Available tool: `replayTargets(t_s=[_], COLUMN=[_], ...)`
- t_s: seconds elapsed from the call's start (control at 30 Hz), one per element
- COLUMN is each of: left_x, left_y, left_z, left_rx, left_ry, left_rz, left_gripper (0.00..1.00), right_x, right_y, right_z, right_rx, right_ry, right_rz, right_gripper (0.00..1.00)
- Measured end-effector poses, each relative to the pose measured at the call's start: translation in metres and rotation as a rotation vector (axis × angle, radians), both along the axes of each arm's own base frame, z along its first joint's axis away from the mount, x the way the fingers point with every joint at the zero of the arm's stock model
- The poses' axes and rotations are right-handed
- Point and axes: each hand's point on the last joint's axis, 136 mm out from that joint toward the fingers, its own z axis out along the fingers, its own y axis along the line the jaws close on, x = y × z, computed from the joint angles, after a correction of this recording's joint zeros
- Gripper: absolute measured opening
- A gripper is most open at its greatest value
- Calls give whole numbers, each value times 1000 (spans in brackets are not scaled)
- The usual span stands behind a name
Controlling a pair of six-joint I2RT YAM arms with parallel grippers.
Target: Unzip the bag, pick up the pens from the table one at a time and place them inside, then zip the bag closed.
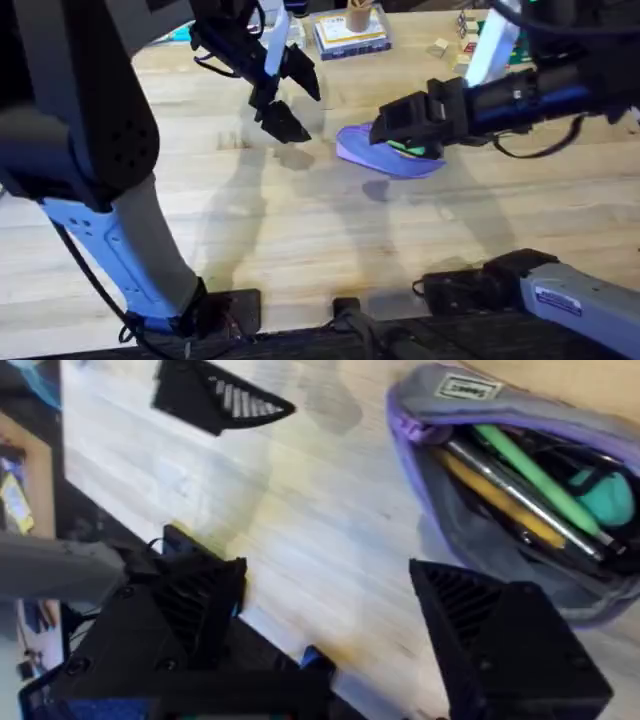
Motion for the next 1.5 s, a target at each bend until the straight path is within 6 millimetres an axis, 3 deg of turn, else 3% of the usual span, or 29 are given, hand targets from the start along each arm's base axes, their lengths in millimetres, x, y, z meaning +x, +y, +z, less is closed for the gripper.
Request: replayTargets(t_s=[0.27,0.57,0.93,1.17,1.5], left_x=[0,0,0,0,0], left_y=[0,0,0,0,0], left_z=[0,0,0,0,0], left_rx=[-1,-2,-2,-2,-2], left_ry=[0,-2,-2,-2,-2], left_rz=[0,0,0,0,0], left_gripper=[993,993,993,993,993], right_x=[22,31,57,75,62], right_y=[-9,-16,-12,2,11], right_z=[-14,-28,-48,-54,-84], right_rx=[-78,-132,-139,-61,-25], right_ry=[-23,-3,2,-10,74], right_rz=[-47,-67,-78,-84,-114], right_gripper=[997,997,998,998,998])
